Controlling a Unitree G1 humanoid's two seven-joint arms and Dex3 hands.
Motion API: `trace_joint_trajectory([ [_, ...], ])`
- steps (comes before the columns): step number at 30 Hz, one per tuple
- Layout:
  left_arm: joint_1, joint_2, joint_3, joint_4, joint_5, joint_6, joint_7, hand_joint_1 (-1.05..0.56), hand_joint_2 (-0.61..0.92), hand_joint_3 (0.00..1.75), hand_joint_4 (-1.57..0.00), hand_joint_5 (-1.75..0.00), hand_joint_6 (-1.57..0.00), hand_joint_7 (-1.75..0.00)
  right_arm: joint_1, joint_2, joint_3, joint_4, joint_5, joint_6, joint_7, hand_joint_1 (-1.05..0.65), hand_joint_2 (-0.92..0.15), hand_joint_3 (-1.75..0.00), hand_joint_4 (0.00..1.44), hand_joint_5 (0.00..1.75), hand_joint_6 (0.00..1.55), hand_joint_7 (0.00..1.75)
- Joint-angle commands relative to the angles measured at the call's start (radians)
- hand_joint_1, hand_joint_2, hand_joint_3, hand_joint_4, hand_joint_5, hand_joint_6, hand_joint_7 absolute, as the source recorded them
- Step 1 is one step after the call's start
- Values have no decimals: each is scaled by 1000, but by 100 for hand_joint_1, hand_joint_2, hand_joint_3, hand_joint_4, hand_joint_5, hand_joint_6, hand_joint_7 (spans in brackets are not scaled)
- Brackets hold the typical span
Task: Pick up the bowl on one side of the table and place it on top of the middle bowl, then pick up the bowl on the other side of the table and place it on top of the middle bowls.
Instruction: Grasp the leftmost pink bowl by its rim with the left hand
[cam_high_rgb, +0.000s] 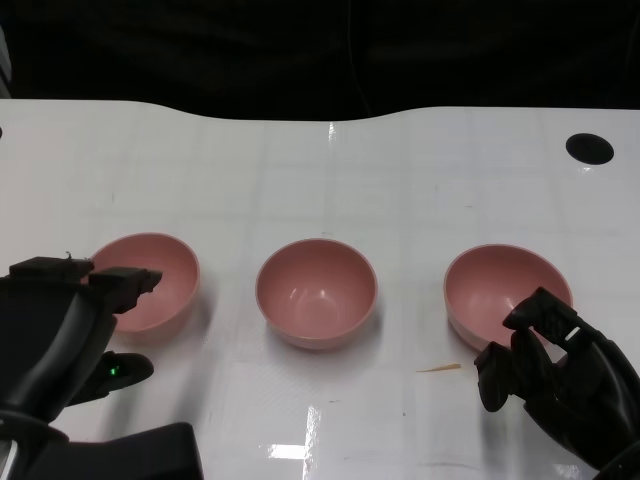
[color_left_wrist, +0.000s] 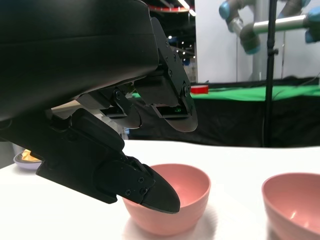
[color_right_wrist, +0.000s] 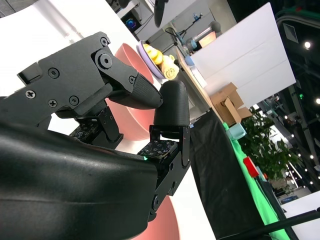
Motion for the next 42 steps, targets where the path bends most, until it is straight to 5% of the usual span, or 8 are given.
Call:
trace_joint_trajectory([
  [1,-58,35,-28,79,-12,14,10,-74,79,1,-73,-3,-79,0,6,-18,-1,-10,0,13,-6,-10,-61,-98,87,174,84,140],
  [27,-425,70,-264,722,-151,6,82,-65,92,2,-70,-1,-77,-1,0,-15,-3,2,-1,12,-8,-9,-63,-91,89,169,87,133],
  [42,-596,50,-370,1109,-253,-146,197,-35,92,8,-99,-6,-98,-5,-6,-16,-3,6,1,20,-13,-7,-62,-92,89,168,88,132],
])
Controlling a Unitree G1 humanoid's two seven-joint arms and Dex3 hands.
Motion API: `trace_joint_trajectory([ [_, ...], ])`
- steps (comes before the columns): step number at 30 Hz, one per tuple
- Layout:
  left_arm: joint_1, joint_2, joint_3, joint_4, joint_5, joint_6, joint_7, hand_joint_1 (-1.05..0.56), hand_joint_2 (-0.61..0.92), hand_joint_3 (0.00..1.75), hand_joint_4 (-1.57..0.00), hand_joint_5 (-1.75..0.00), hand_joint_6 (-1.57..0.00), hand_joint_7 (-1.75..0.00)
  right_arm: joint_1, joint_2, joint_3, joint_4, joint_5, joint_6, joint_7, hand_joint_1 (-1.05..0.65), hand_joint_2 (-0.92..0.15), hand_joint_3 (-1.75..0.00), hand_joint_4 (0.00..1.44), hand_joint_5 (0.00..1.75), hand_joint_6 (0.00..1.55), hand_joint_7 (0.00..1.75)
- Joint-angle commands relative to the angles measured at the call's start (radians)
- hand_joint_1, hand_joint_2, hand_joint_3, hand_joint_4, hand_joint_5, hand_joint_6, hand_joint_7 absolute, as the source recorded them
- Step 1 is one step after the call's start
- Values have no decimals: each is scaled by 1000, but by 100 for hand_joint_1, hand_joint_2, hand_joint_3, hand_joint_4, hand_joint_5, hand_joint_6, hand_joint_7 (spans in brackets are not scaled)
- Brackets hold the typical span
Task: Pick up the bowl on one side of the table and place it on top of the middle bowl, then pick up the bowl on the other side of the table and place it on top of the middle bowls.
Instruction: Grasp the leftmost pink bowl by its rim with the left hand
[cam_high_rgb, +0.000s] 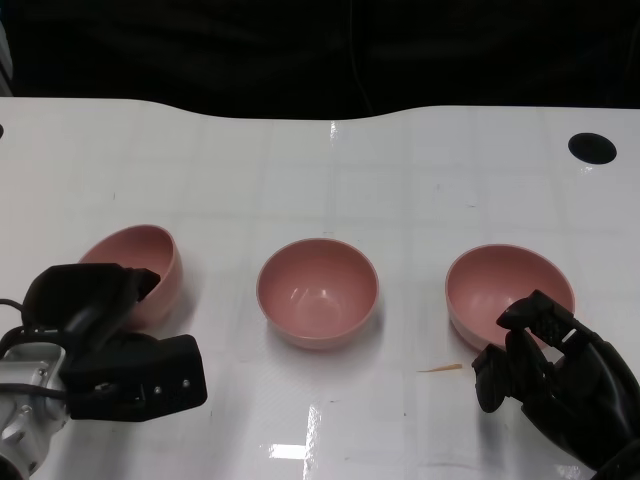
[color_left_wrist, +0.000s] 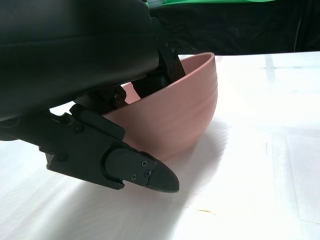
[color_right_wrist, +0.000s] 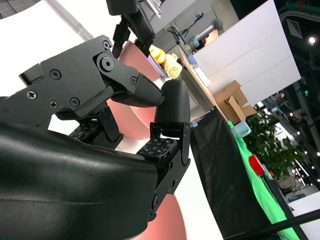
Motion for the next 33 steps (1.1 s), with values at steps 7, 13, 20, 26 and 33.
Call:
trace_joint_trajectory([
  [7,-42,-14,-26,128,-59,-61,65,-3,92,12,-88,-120,-125,-22,-1,-16,-4,5,-6,-13,4,-9,-62,-91,90,168,89,130],
  [13,-30,3,-32,58,-69,-85,95,1,92,16,-72,-174,-57,-172,-4,-19,-7,7,-2,-3,5,-8,-62,-91,89,169,88,131],
  [20,-10,23,-24,-69,-84,-85,68,3,92,17,-64,-175,-52,-175,-6,-19,-10,17,1,-10,17,-8,-61,-90,89,168,88,131],
  [26,-7,33,-32,-119,-73,-75,67,6,91,15,-67,-175,-52,-175,-7,-16,-17,21,8,-6,24,-7,-63,-88,90,167,90,129],
  [33,3,59,-24,-258,-73,-65,30,0,92,17,-68,-175,-56,-171,-3,-18,-17,17,-1,-11,16,-9,-62,-88,91,165,91,128],
])
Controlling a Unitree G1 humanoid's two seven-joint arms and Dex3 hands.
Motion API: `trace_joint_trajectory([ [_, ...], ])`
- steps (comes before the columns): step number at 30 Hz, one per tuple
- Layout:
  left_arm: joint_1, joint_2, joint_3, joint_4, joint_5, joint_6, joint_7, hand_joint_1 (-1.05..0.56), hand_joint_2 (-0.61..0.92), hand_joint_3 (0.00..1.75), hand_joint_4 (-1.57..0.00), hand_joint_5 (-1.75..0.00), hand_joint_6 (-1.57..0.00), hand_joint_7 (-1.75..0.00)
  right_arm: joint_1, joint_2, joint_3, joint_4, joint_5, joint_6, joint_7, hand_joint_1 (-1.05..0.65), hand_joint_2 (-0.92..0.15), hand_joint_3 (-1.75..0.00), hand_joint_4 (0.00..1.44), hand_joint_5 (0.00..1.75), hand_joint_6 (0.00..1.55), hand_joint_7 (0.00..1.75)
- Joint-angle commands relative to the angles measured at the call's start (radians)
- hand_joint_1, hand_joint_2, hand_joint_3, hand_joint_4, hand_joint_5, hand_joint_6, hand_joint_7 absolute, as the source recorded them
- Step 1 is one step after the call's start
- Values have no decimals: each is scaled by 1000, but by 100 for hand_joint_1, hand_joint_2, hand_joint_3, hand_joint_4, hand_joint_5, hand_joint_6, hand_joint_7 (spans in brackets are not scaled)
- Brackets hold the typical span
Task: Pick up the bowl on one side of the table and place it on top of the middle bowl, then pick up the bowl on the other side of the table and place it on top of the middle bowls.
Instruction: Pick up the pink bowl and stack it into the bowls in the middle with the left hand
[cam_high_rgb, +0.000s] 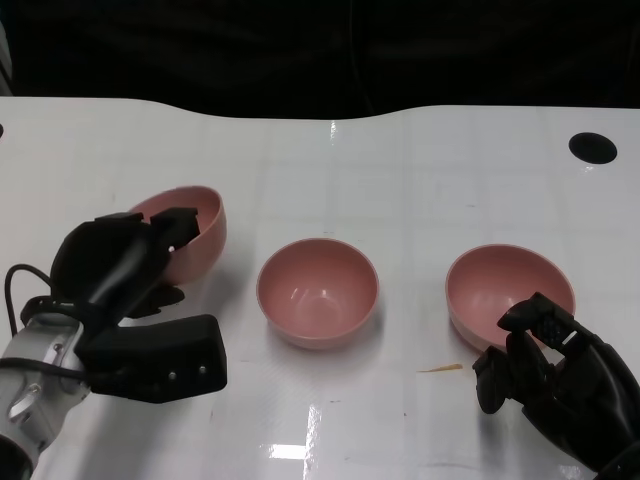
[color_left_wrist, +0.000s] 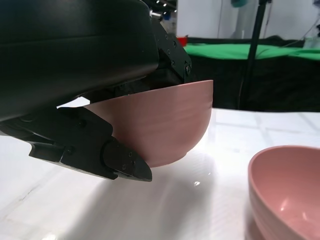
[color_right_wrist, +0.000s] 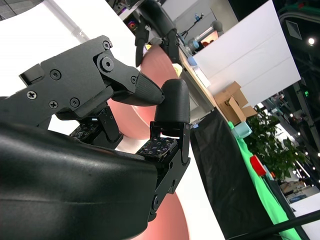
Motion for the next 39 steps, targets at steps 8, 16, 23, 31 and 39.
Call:
trace_joint_trajectory([
  [8,-3,57,-3,-237,37,-40,-60,1,91,17,-68,-175,-55,-171,-4,-20,-7,5,-5,-10,0,-8,-63,-88,91,165,90,128],
  [16,-44,9,-36,-363,50,-46,-207,-7,92,7,-70,-172,-73,-142,-2,-10,-1,4,-19,-33,-5,-8,-65,-85,91,164,89,128],
  [23,-53,-48,-51,-399,56,-25,-281,-10,90,1,-74,-162,-101,-73,5,-2,9,-14,-27,-38,-25,-9,-64,-85,92,164,89,131],
  [31,-59,-82,-76,-339,94,-33,-249,-1,87,0,-76,-162,-99,-88,8,5,15,-22,-21,-38,-39,-9,-57,-96,90,167,88,134],
  [39,-76,-83,-73,-222,82,-86,-194,-3,88,0,-76,-159,-106,-57,14,4,17,-31,-10,-25,-40,-7,-55,-100,90,169,88,135],
])
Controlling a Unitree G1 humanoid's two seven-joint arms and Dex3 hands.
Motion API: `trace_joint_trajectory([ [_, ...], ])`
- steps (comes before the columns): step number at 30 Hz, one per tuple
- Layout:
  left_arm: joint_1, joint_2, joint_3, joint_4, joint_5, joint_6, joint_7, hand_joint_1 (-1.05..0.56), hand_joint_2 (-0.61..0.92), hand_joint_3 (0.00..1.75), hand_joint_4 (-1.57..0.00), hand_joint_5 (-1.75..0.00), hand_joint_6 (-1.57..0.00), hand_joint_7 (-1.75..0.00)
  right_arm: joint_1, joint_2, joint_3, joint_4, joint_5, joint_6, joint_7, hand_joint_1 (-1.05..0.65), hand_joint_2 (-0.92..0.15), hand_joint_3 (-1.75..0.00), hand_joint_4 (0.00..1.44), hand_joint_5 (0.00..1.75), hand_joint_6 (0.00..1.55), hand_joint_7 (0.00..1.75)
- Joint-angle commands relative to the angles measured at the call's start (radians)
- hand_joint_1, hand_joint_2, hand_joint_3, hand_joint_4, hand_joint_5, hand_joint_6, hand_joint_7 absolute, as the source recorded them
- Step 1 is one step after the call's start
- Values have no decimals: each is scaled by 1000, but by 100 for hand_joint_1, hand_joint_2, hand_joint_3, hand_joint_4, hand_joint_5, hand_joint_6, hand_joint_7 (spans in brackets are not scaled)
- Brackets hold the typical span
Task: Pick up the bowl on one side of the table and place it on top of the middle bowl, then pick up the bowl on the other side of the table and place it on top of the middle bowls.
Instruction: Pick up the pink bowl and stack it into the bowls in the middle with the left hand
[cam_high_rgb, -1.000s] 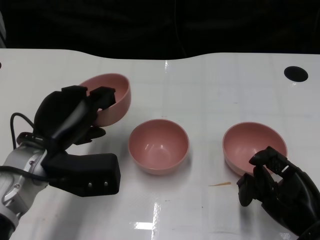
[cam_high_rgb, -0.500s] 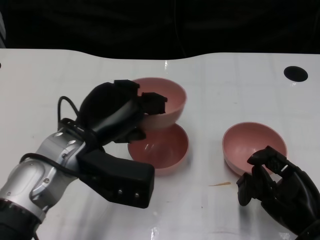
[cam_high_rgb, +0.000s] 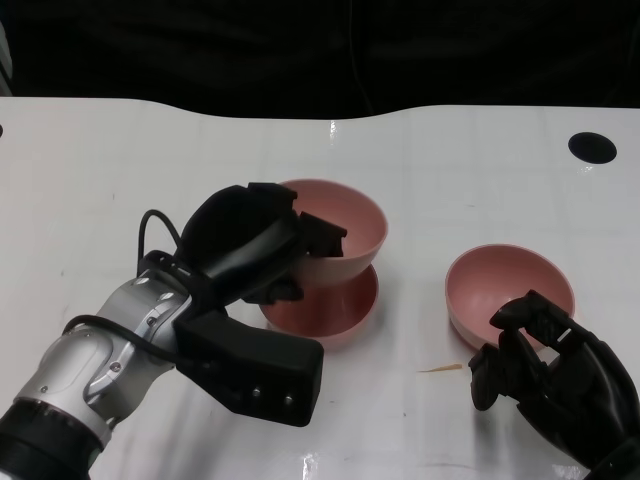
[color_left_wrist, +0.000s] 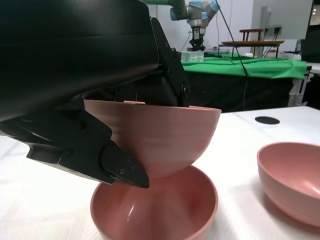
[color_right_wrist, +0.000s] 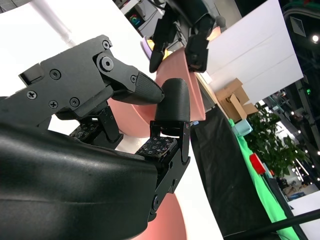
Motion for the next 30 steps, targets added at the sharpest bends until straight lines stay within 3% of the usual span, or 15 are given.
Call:
trace_joint_trajectory([
  [1,-31,11,8,47,1,-13,38,-5,88,0,-77,-155,-109,-47,12,-6,-6,-17,9,4,-3,-7,-55,-100,90,168,88,135],
  [3,-36,10,7,75,4,-18,55,-6,88,0,-79,-150,-116,-32,13,-9,-7,-19,15,10,3,-8,-55,-100,91,166,88,133],
  [5,-37,8,7,96,-1,-22,65,-3,91,0,-76,-157,-100,-78,13,-11,-8,-18,16,8,7,-8,-56,-98,91,165,89,131],
  [8,-39,3,4,121,-4,-30,80,-4,92,2,-71,-166,-89,-102,16,-11,-7,-21,9,2,2,-8,-57,-97,91,164,90,130],
  [10,-40,-3,1,140,-5,-38,95,-2,92,6,-69,-173,-72,-143,19,-9,-6,-25,3,-3,-7,-8,-57,-96,91,165,89,130],
  [12,-42,-7,1,152,-9,-41,97,-1,92,6,-70,-174,-66,-155,20,-10,-4,-26,0,-6,-5,-9,-57,-96,90,166,89,131],
  [19,-48,-13,4,180,-13,-50,104,0,92,5,-68,-175,-66,-150,23,-8,-6,-31,14,15,-5,-8,-57,-97,90,166,89,132],
  [24,-54,-17,-1,192,-11,-46,96,-2,92,10,-67,-175,-60,-160,26,-5,-6,-40,19,25,-14,-7,-58,-95,91,166,90,131],
  [25,-54,-18,-1,193,-13,-45,92,-3,92,10,-67,-175,-68,-140,27,-6,-5,-42,17,27,-17,-7,-57,-96,91,166,91,130],
  [27,-54,-19,-1,193,-15,-44,89,-3,92,10,-66,-175,-74,-127,28,-6,-4,-45,16,29,-21,-8,-57,-97,91,166,91,130],
  [28,-55,-23,-4,194,-11,-39,91,-4,92,10,-66,-175,-75,-124,27,-8,-4,-42,16,26,-15,-8,-56,-97,91,166,91,130],
  [30,-56,-29,-8,196,-5,-34,96,-3,92,6,-67,-175,-71,-138,26,-9,-3,-40,15,22,-12,-8,-56,-97,91,166,90,130],
])
